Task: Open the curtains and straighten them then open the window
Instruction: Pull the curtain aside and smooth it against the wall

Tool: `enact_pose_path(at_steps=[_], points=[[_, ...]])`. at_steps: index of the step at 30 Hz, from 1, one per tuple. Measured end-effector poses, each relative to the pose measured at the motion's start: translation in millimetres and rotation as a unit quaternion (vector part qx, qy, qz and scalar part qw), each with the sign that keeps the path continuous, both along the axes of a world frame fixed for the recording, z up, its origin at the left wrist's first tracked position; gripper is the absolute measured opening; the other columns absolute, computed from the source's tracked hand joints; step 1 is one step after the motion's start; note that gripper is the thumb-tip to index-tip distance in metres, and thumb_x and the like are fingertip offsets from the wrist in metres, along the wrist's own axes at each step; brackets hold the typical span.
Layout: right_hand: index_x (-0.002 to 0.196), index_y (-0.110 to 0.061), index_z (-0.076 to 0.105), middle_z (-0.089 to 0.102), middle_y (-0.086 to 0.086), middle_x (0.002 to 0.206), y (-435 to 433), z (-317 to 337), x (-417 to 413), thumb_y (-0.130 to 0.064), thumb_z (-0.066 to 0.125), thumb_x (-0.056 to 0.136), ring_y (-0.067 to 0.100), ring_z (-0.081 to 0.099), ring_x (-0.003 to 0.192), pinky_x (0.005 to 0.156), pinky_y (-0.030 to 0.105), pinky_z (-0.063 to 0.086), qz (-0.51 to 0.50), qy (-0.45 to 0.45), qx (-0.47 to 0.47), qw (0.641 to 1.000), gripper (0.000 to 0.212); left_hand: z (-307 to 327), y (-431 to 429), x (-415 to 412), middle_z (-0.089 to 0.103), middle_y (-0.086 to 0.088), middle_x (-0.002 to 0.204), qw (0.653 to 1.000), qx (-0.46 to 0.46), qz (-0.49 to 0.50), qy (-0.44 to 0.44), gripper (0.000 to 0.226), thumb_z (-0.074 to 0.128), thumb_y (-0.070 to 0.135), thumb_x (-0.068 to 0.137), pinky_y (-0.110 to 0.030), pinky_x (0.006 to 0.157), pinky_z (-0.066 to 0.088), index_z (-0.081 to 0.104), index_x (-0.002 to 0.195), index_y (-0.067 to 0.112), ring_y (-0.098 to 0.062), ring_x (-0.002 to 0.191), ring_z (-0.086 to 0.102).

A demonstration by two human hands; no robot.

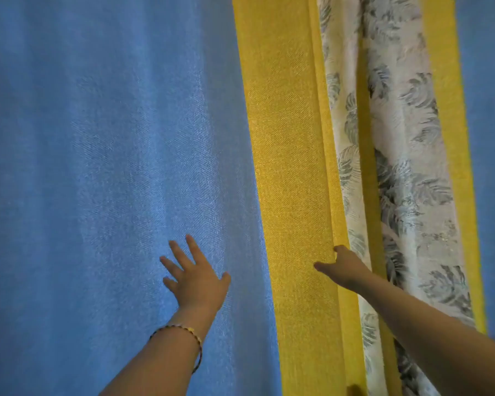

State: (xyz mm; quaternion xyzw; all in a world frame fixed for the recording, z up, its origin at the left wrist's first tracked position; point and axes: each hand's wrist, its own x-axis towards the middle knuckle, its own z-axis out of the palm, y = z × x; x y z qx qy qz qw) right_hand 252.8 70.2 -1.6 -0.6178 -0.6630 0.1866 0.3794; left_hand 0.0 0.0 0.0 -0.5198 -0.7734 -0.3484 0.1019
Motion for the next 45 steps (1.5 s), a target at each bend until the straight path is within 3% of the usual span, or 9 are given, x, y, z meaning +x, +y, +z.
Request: enact_pose_path(at_steps=[6,9,13,16,21,25,31,35,45], points=[[0.149,-0.003,-0.009,0.001,0.013,0.161,70,33,8,-0.050,0.072,0.074,0.034,0.016,0.145,0.109,0.046,0.032,-0.027,0.170,0.038,0.984,0.121,33,64,3,0.009,-0.017,0.157,0.975,0.158,-0.009,-0.157,0.118,0.070,0.054,0.072,-0.055,0.104,0.032,-0.008,0.148,0.010,-0.039,0.137,0.027],[0.150,-0.002,0.005,0.019,0.016,0.157,95,45,8,-0.055,0.071,0.072,0.036,0.032,0.139,0.097,0.045,0.041,-0.019,0.215,0.035,0.976,0.114,37,89,0,0.039,-0.020,0.141,0.972,0.173,0.014,-0.159,0.073,0.061,0.041,0.085,-0.050,0.096,0.040,0.029,0.141,0.005,-0.040,0.123,0.043],[0.130,-0.001,0.050,0.048,0.021,0.139,111,42,-22,-0.047,0.060,0.085,0.038,0.049,0.123,0.100,0.051,0.042,-0.013,0.087,0.116,0.989,0.065,41,106,-19,0.061,-0.020,0.109,0.982,0.172,0.042,-0.062,0.033,0.039,0.026,0.097,-0.042,0.081,0.047,0.060,0.101,0.001,-0.038,0.099,0.059],[0.121,-0.007,0.060,0.028,0.015,0.155,110,37,-62,-0.033,0.050,0.094,0.028,0.027,0.143,0.110,0.043,0.030,0.017,-0.063,0.242,0.968,0.039,38,106,-35,0.068,-0.017,0.094,0.982,0.173,0.064,0.038,0.035,0.040,0.029,0.097,-0.040,0.074,0.048,0.062,0.088,0.005,-0.036,0.088,0.063],[0.107,-0.005,0.064,0.001,0.010,0.161,85,52,-155,-0.034,0.040,0.097,0.029,0.000,0.149,0.116,0.044,0.018,0.140,-0.128,0.272,0.943,0.038,37,89,-80,0.070,-0.019,0.076,0.966,0.169,0.065,0.183,0.020,0.066,0.016,0.083,-0.040,0.071,0.051,0.067,0.070,0.001,-0.036,0.079,0.068],[0.107,0.000,0.063,0.005,0.014,0.161,55,78,-234,-0.033,0.039,0.098,0.036,0.007,0.147,0.114,0.047,0.027,0.191,-0.155,0.295,0.923,0.042,43,50,-153,0.072,-0.019,0.103,0.918,0.167,0.180,0.310,0.016,0.085,0.014,0.061,-0.064,0.091,0.041,0.074,0.068,0.005,-0.045,0.106,0.063],[0.126,0.000,0.053,0.011,0.015,0.159,6,113,-360,-0.030,0.042,0.096,0.040,0.013,0.144,0.110,0.048,0.035,0.241,-0.166,0.340,0.894,0.044,56,-1,-268,0.038,-0.028,0.145,0.942,0.195,0.219,0.166,0.020,0.062,0.023,0.086,-0.055,0.106,0.029,0.071,0.096,0.008,-0.048,0.133,0.034],[0.116,0.000,0.060,0.013,0.012,0.158,-28,128,-451,-0.030,0.043,0.095,0.037,0.016,0.143,0.107,0.048,0.037,0.279,-0.162,0.337,0.885,0.040,74,-28,-341,0.067,-0.021,0.105,0.954,0.177,0.196,0.144,0.034,0.046,0.034,0.095,-0.039,0.073,0.047,0.067,0.102,0.008,-0.037,0.096,0.062],[0.132,-0.010,0.051,0.025,0.014,0.153,-92,133,-644,-0.029,0.037,0.097,0.036,0.018,0.141,0.116,0.047,0.025,0.411,-0.163,0.298,0.846,0.042,87,-100,-511,0.067,-0.018,0.091,0.962,0.194,0.181,-0.064,0.026,0.045,0.024,0.093,-0.031,0.064,0.038,0.064,0.085,0.008,-0.035,0.087,0.061]])
